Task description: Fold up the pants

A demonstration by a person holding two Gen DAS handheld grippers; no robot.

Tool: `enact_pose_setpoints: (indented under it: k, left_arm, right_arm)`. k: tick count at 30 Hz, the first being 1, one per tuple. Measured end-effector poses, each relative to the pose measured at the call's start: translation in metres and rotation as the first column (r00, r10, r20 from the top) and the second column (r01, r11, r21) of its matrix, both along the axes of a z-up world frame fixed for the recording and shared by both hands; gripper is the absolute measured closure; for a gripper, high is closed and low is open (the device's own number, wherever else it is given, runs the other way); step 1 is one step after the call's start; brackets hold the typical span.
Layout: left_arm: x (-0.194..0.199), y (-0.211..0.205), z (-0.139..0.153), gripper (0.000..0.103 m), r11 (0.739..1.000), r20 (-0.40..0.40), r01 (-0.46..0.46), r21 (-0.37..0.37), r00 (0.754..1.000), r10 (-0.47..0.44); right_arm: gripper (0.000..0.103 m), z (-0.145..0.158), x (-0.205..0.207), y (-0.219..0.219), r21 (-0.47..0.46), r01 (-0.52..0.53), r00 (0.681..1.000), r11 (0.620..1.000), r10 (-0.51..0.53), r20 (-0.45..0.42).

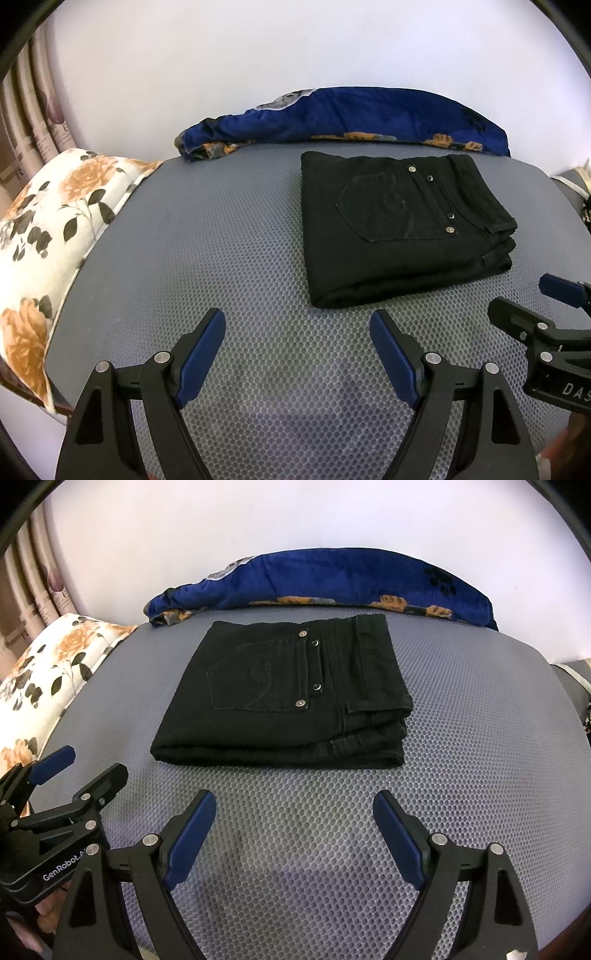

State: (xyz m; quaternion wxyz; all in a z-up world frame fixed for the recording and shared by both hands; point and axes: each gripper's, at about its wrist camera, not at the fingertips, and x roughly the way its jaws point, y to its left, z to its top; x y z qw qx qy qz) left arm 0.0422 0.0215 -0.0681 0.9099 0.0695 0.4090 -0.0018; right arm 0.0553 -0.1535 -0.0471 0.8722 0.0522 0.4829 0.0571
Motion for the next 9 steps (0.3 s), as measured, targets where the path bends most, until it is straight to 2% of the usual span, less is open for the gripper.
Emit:
enact_pose_setpoints:
  k: [9]
  left_arm:
    - [0.0012, 0.0014, -0.0007, 0.022, 1.000, -0.006, 0.002, -0.010, 1.000, -0.002]
  right_arm:
    - [0.018, -0.0006, 0.0001, -0.0007, 0.002, 0.000, 1.000, 1.000, 0.000, -0.003]
